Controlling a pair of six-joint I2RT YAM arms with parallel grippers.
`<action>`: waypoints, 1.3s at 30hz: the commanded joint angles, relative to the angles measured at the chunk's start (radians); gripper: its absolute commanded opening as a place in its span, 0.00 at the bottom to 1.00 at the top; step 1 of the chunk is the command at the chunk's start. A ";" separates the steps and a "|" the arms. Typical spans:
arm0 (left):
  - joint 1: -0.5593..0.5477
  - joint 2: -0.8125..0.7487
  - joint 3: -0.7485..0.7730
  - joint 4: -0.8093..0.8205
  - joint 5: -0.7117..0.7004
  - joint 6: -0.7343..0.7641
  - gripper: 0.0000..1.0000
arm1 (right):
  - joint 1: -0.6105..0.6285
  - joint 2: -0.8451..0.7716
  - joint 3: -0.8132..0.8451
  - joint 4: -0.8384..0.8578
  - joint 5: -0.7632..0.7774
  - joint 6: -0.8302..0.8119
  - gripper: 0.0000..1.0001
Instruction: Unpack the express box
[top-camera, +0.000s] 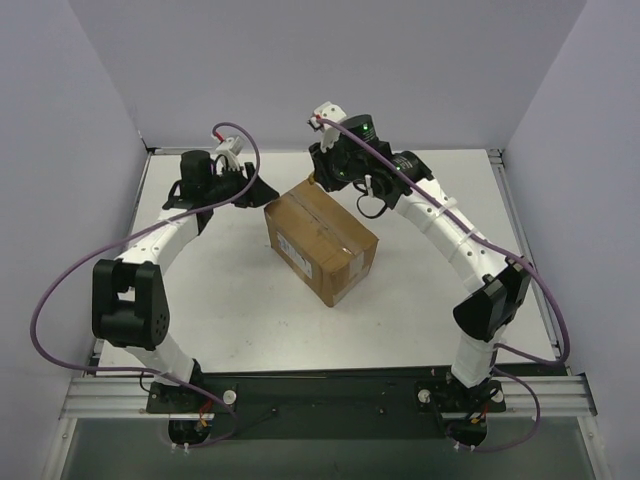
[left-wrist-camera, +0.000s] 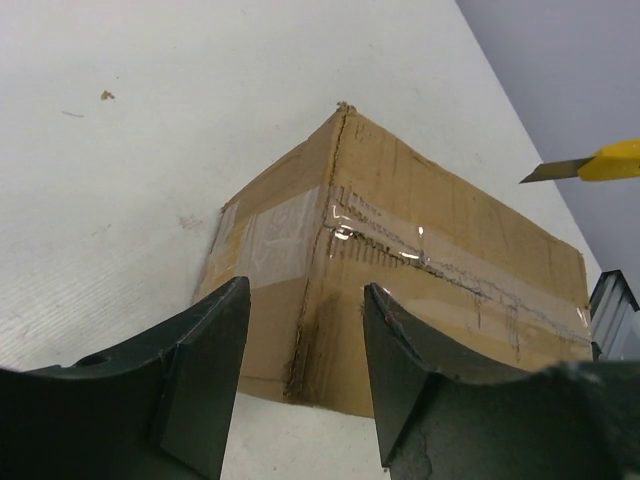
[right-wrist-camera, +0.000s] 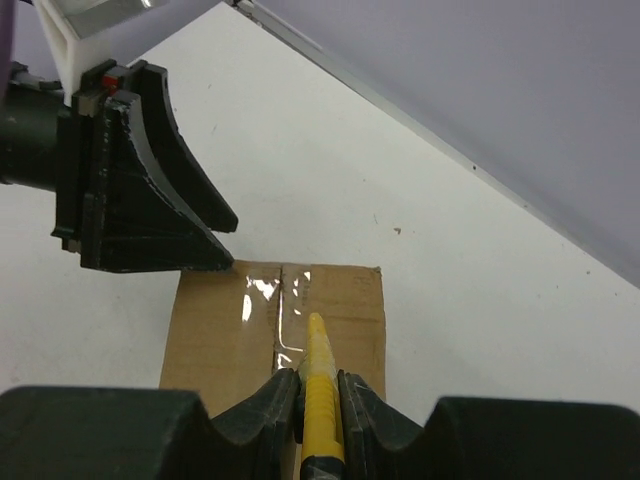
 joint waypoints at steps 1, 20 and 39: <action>0.014 0.028 0.009 0.158 0.099 -0.101 0.58 | 0.040 0.009 0.010 0.167 0.046 -0.019 0.00; 0.007 0.114 -0.008 0.101 0.061 -0.069 0.47 | 0.057 0.127 0.037 0.228 0.049 0.032 0.00; 0.005 0.120 -0.040 0.135 0.062 -0.101 0.44 | 0.078 0.138 0.007 0.216 0.086 0.060 0.00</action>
